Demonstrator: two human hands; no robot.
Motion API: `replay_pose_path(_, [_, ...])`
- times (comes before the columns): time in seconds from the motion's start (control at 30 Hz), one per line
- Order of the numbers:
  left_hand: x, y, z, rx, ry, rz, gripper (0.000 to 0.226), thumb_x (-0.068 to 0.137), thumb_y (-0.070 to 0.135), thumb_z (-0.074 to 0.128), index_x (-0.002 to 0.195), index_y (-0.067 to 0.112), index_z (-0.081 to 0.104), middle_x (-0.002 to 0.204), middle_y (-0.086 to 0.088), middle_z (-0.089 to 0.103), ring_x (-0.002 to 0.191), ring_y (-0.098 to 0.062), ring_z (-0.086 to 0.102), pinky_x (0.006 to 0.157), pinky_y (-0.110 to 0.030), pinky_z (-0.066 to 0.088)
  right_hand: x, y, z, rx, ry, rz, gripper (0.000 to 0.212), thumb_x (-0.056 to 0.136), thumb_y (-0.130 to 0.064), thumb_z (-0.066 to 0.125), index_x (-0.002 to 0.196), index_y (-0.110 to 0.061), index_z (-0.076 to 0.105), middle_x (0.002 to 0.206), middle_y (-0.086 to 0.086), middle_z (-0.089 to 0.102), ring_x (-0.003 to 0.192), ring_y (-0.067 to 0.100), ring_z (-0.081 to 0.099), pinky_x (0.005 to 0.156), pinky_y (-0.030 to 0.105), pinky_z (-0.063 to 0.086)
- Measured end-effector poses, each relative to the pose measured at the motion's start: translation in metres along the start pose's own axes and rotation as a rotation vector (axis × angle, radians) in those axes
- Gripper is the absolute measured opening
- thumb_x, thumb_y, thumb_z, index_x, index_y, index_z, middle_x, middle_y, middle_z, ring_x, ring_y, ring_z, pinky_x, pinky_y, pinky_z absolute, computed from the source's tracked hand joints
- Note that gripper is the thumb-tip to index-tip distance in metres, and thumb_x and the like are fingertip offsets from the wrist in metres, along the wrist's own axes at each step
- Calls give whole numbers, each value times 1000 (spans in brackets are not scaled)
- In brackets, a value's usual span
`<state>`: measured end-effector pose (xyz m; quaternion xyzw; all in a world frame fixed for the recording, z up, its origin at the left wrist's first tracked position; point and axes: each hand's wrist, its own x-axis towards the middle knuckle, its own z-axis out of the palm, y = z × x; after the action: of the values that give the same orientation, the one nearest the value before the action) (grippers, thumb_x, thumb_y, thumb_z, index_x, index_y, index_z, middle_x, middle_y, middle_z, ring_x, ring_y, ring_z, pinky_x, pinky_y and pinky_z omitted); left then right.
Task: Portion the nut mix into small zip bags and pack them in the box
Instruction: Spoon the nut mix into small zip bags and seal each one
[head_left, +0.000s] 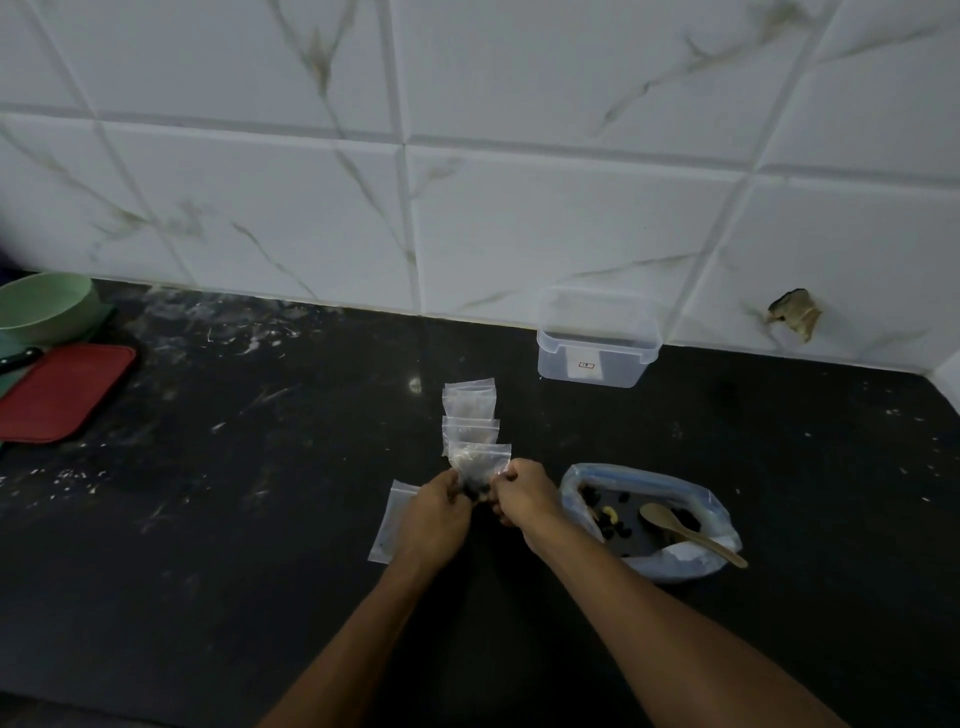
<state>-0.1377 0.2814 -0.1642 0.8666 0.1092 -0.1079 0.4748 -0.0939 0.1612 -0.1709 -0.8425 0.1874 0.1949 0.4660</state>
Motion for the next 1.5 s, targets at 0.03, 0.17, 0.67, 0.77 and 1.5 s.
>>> replay_pose_path(0.03, [2, -1, 0, 17, 1, -5, 14, 98, 15, 49, 101, 21, 62, 84, -3, 70, 59, -7, 56, 48, -17, 39, 2, 0, 1, -5, 4, 6, 14, 95, -18, 51, 101, -16, 63, 94, 9, 69, 81, 20, 69, 61, 28, 55])
replay_pose_path(0.17, [8, -2, 1, 52, -27, -15, 14, 99, 16, 48, 98, 21, 61, 81, -1, 68, 59, -6, 56, 50, -18, 39, 11, -3, 3, -20, 3, 26, 14, 96, -19, 53, 103, -15, 64, 96, 9, 69, 78, 18, 68, 56, 25, 55])
replay_pose_path(0.67, [26, 9, 0, 65, -50, -61, 20, 95, 18, 49, 78, 28, 54, 71, 3, 63, 61, -12, 58, 70, -41, 54, 31, -10, 6, -12, 23, 56, 10, 94, -16, 57, 98, -12, 65, 94, 11, 70, 77, 19, 70, 69, 32, 61])
replay_pose_path(0.77, [25, 10, -1, 54, -49, -60, 18, 93, 18, 49, 80, 26, 57, 71, 2, 64, 62, -14, 58, 72, -44, 55, 31, -10, 6, 1, 14, 52, 8, 93, -13, 58, 94, -11, 65, 91, 11, 70, 77, 19, 70, 71, 32, 61])
replay_pose_path(1.5, [-26, -39, -47, 0, 157, -268, 19, 95, 16, 51, 80, 27, 46, 86, 1, 56, 75, -11, 56, 60, -25, 44, -47, 5, 67, 44, -172, 45, 19, 90, -16, 58, 108, -16, 61, 102, 7, 66, 85, 19, 68, 69, 30, 59])
